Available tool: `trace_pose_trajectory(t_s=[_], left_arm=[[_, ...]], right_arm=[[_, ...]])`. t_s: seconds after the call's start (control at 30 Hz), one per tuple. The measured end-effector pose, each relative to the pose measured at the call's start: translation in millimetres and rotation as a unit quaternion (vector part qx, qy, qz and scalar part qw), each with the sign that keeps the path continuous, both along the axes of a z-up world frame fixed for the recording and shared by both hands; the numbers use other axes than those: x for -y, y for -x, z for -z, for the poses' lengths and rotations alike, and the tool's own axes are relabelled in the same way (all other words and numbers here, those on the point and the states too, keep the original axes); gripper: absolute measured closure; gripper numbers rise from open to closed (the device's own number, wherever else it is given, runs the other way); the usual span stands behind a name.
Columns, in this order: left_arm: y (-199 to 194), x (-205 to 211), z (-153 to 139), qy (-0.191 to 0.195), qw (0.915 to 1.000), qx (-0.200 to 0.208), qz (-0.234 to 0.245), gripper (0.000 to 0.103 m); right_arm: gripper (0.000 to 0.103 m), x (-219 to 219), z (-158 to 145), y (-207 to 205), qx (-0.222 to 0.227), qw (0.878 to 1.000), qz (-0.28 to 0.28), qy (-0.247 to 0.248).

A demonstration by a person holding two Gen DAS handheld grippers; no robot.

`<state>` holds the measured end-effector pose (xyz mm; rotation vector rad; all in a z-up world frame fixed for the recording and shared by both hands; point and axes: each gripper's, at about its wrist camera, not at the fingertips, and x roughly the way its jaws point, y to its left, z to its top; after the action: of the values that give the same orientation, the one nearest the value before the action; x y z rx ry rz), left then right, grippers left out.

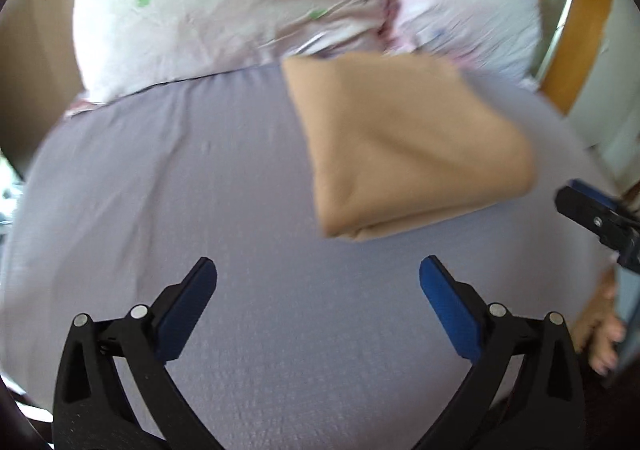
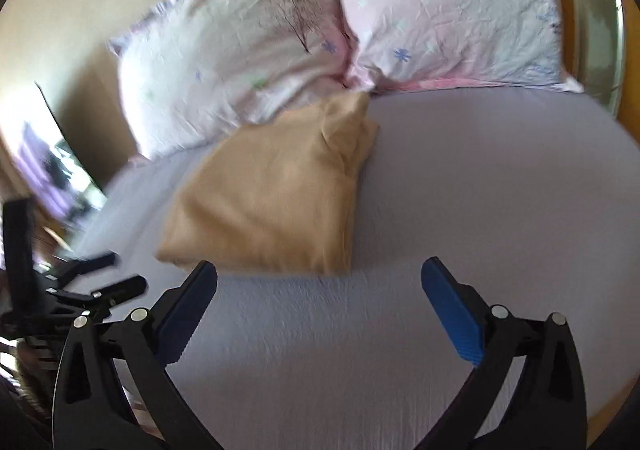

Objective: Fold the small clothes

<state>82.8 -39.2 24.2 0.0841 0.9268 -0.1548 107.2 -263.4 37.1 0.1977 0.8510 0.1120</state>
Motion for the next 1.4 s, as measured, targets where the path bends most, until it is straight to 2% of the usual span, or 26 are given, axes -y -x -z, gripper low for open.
trace_pose_trajectory(t_s=[0.07, 0.23, 0.43, 0.7, 0.8, 1.4], left_arm=[[-1.9, 3.8, 6.7, -0.005, 0.9999, -0.015, -0.001, 0.002], [-7.5, 7.5, 22.3, -0.01, 0.9991, -0.041, -0.008, 0.002], [-8.3, 10.9, 32.8, -0.019, 0.9977, -0.065, -0.01, 0.002], [-9.0, 11.1, 32.4, -0.015, 0.9977, -0.066, -0.011, 0.002], [-8.5, 11.1, 32.2, -0.015, 0.9976, -0.066, -0.012, 0.002], [-9.4, 10.1, 32.2, -0.013, 0.9978, -0.063, -0.013, 0.002]], right_arm=[[0.001, -13.5, 9.7, -3.8, -0.022, 0.999, 0.004, 0.046], [0.001, -20.8, 19.7, 2.5, -0.021, 0.998, -0.005, 0.056], [0.001, -37.0, 31.0, -6.9, -0.041, 0.995, -0.006, 0.095], [0.001, -49.7, 40.9, -16.2, -0.07, 0.992, -0.016, 0.107], [0.001, -45.8, 41.9, -16.9, -0.077, 0.993, -0.014, 0.09], [0.001, -46.1, 41.7, -16.1, -0.079, 0.993, -0.013, 0.088]])
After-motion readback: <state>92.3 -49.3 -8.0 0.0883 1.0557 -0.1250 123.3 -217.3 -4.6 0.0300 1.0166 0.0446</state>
